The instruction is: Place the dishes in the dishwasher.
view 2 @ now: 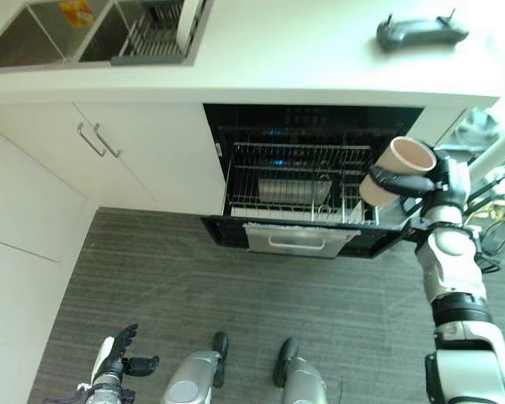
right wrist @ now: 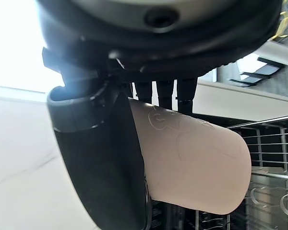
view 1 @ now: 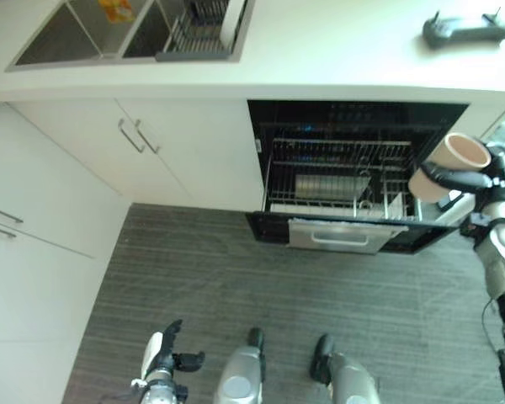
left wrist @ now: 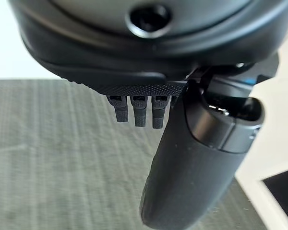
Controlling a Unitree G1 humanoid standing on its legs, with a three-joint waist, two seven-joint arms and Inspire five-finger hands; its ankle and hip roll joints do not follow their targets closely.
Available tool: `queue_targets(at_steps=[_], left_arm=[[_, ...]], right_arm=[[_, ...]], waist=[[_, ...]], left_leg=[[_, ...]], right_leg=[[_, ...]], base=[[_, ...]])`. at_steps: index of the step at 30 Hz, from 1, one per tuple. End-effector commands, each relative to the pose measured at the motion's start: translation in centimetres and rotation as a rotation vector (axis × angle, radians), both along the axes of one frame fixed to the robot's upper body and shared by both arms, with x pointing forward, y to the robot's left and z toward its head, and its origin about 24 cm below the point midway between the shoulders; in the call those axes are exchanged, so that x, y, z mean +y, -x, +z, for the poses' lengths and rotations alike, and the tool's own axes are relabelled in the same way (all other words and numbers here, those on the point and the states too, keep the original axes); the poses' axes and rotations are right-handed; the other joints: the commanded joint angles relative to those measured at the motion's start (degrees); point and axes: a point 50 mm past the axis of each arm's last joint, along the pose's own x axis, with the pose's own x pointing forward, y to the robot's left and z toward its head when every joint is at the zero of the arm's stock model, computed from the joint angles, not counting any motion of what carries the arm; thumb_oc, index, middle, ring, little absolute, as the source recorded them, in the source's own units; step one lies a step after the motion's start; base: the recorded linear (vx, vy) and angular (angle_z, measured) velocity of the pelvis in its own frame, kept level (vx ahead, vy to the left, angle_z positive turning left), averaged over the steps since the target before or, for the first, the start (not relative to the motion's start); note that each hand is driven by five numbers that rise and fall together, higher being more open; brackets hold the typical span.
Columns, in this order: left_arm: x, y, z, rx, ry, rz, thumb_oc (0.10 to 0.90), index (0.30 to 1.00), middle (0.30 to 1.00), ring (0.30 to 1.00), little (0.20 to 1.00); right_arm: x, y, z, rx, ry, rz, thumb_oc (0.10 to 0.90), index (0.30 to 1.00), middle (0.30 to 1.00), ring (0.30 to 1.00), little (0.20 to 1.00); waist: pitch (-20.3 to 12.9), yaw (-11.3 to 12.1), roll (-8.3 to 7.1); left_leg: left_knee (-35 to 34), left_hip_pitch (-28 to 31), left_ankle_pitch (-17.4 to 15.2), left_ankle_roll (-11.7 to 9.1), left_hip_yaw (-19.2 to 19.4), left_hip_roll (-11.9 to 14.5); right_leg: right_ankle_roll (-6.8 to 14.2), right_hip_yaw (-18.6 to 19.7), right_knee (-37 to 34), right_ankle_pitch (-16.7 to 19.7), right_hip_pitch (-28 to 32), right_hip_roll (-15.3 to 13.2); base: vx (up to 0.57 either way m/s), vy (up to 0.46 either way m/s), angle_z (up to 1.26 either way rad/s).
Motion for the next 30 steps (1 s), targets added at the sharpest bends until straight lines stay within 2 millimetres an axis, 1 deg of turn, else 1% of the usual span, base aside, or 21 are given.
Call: queue_targets(at_steps=[1,4,7,8,9,13,15,17,19,21,22,24,25,26,27,28,29,30], left_arm=[[3.2,-0.5,1.8,-0.06,-0.081,0.013,0.8,0.9,0.9,0.9,0.9],[3.1,-0.8,2.1,-0.086,-0.083,0.01,0.8,0.9,0.9,0.9,0.9],[3.0,-1.3,2.4,-0.105,-0.085,-0.007,0.8,0.9,0.9,0.9,0.9],[2.9,-1.4,2.4,-0.107,-0.084,-0.014,0.8,0.9,0.9,0.9,0.9],[2.9,-1.6,2.6,-0.11,-0.089,-0.035,0.8,0.9,0.9,0.9,0.9],[2.8,-1.6,2.6,-0.104,-0.098,-0.05,0.8,0.9,0.9,0.9,0.9],[3.1,-1.6,2.8,-0.101,-0.102,-0.054,0.8,0.9,0.9,0.9,0.9],[3.1,-1.7,2.9,-0.103,-0.099,-0.061,0.8,0.9,0.9,0.9,0.9],[3.1,-1.8,3.0,-0.109,-0.103,-0.071,0.8,0.9,0.9,0.9,0.9],[3.4,-2.0,3.3,-0.111,-0.106,-0.07,0.8,0.9,0.9,0.9,0.9],[3.5,-2.1,3.5,-0.13,-0.106,-0.062,0.8,0.9,0.9,0.9,0.9],[4.1,-2.3,4.6,-0.286,-0.054,0.094,0.8,0.9,0.9,0.9,0.9],[4.2,-2.6,5.1,-0.338,-0.047,0.117,0.8,0.9,0.9,0.9,0.9],[4.2,-3.9,7.3,-0.496,-0.041,0.138,0.8,0.9,0.9,0.9,0.9],[4.2,-6.0,11.2,-0.728,-0.052,0.111,0.8,0.9,0.9,0.9,0.9],[3.8,-8.1,15.4,-0.902,-0.063,0.046,0.8,0.9,0.9,0.9,0.9],[2.8,-9.7,19.3,-1.062,-0.069,-0.042,0.8,0.9,0.9,0.9,0.9],[1.2,-11.2,23.8,-1.243,-0.103,-0.177,0.8,0.9,0.9,0.9,0.9]], right_arm=[[1.5,-0.4,9.1,-0.281,0.128,0.061,0.4,0.3,0.3,0.3,0.3],[1.7,-0.7,10.4,-0.295,0.143,0.053,0.4,0.3,0.3,0.3,0.3],[1.9,-0.9,11.5,-0.314,0.155,0.051,0.4,0.3,0.3,0.3,0.3],[2.0,-0.9,11.8,-0.317,0.163,0.052,0.4,0.3,0.3,0.3,0.3],[2.3,-1.1,12.3,-0.32,0.179,0.052,0.4,0.3,0.3,0.3,0.3],[2.7,-1.3,12.6,-0.313,0.2,0.056,0.4,0.3,0.3,0.3,0.3],[3.2,-1.6,12.8,-0.3,0.23,0.08,0.4,0.3,0.3,0.3,0.3],[3.7,-1.9,12.7,-0.282,0.242,0.092,0.4,0.3,0.3,0.3,0.3],[3.8,-2.2,12.1,-0.23,0.245,0.084,0.4,0.3,0.3,0.3,0.3],[3.6,-2.5,11.3,-0.17,0.234,0.053,0.4,0.3,0.3,0.3,0.3],[3.1,-2.6,10.8,-0.147,0.217,0.02,0.4,0.3,0.3,0.3,0.3],[2.2,-2.5,10.2,-0.122,0.176,-0.021,0.4,0.3,0.3,0.3,0.3],[2.1,-2.4,10.1,-0.116,0.18,-0.03,0.4,0.3,0.3,0.3,0.3],[1.8,-2.4,9.6,-0.098,0.177,-0.049,0.4,0.3,0.3,0.3,0.3],[1.4,-2.2,8.7,-0.083,0.163,-0.073,0.4,0.3,0.3,0.3,0.3],[1.2,-2.1,7.7,-0.076,0.143,-0.089,0.4,0.3,0.3,0.3,0.3],[1.2,-2.1,7.0,-0.068,0.131,-0.092,0.4,0.3,0.3,0.3,0.3],[1.4,-2.3,6.5,-0.058,0.124,-0.091,0.4,0.3,0.3,0.3,0.3]], waist=[[-0.6,1.1,-2.47],[1.3,1.6,-2.06],[2.8,2.1,-1.79],[3.1,2.2,-1.69],[3.6,2.5,-1.86],[3.6,3.0,-1.95],[3.6,3.3,-2.27],[3.6,3.4,-2.48],[3.6,3.6,-2.8],[3.6,3.8,-3.22],[3.6,4.0,-3.62],[3.6,4.1,-3.72],[3.6,4.1,-3.67],[3.6,4.0,-3.58],[3.6,4.1,-3.81],[3.6,4.0,-4.24],[3.6,3.7,-4.6],[3.6,3.0,-4.87]], left_leg=[[2.4,-2.0,-3.8,0.8,-1.4,2.0],[2.4,-4.2,-2.9,1.2,-2.5,1.3],[2.4,-5.6,-2.3,1.4,-3.0,0.9],[2.4,-6.0,-2.2,1.5,-3.2,0.8],[2.4,-6.2,-2.9,1.5,-3.5,0.3],[2.4,-7.6,-2.7,1.9,-3.8,0.0],[2.4,-8.5,-2.6,2.2,-4.0,-0.3],[2.4,-9.2,-2.3,2.4,-4.1,-0.4],[2.4,-9.4,-2.4,2.6,-4.0,-0.5],[2.4,-9.8,-2.4,2.8,-3.8,-0.4],[2.4,-10.2,-2.3,2.9,-3.9,-0.3],[2.4,-10.7,-2.3,3.1,-4.4,-0.6],[2.4,-10.9,-2.2,3.1,-4.5,-0.8],[2.4,-11.1,-2.1,3.1,-4.6,-1.0],[2.4,-11.2,-2.2,3.2,-4.8,-1.2],[2.4,-11.4,-2.2,3.2,-4.8,-1.4],[2.4,-11.6,-2.1,3.3,-4.9,-1.4],[2.4,-11.8,-1.8,3.5,-4.8,-1.3]], right_leg=[[3.9,-2.8,-1.5,-5.7,6.1,-4.0],[3.3,-2.1,1.1,-6.2,2.8,-4.0],[2.9,-1.9,2.4,-6.5,0.9,-4.0],[2.8,-1.9,2.8,-6.6,0.4,-4.0],[3.2,-1.2,3.9,-7.8,-0.3,-4.2],[3.0,-1.1,5.2,-8.0,-2.2,-4.2],[2.9,-0.8,5.5,-8.0,-3.3,-4.0],[2.8,-0.6,6.0,-8.0,-4.1,-3.9],[2.7,-0.7,6.3,-8.0,-4.3,-3.8],[2.8,-0.8,6.2,-7.8,-4.5,-3.8],[2.7,-0.9,5.9,-7.5,-4.6,-3.6],[2.6,-0.5,5.3,-7.4,-4.7,-3.2],[2.6,-0.4,5.2,-7.3,-4.9,-3.1],[2.6,0.0,5.1,-7.2,-5.2,-3.2],[2.5,0.1,5.1,-7.2,-5.3,-3.1],[2.6,-0.1,5.0,-7.1,-5.3,-3.1],[2.7,-0.1,5.1,-7.0,-5.4,-3.0],[2.8,0.1,5.3,-6.6,-5.8,-3.0]], base=[[-0.02,-0.04,-0.01],[0.0,0.0,0.0],[0.01,-0.002,0.03],[0.12,-0.015,0.15],[0.13,-0.015,0.15],[0.09,-0.007,0.05],[0.08,0.003,0.03],[0.04,0.014,0.0],[0.04,-0.003,0.0],[0.04,-0.034,0.02],[0.07,-0.049,0.03],[0.06,-0.011,0.05],[0.03,0.023,0.08],[0.02,-0.014,0.05],[0.02,-0.063,0.1],[0.0,-0.099,0.09],[-0.03,-0.087,0.13],[-0.07,-0.049,0.06]])
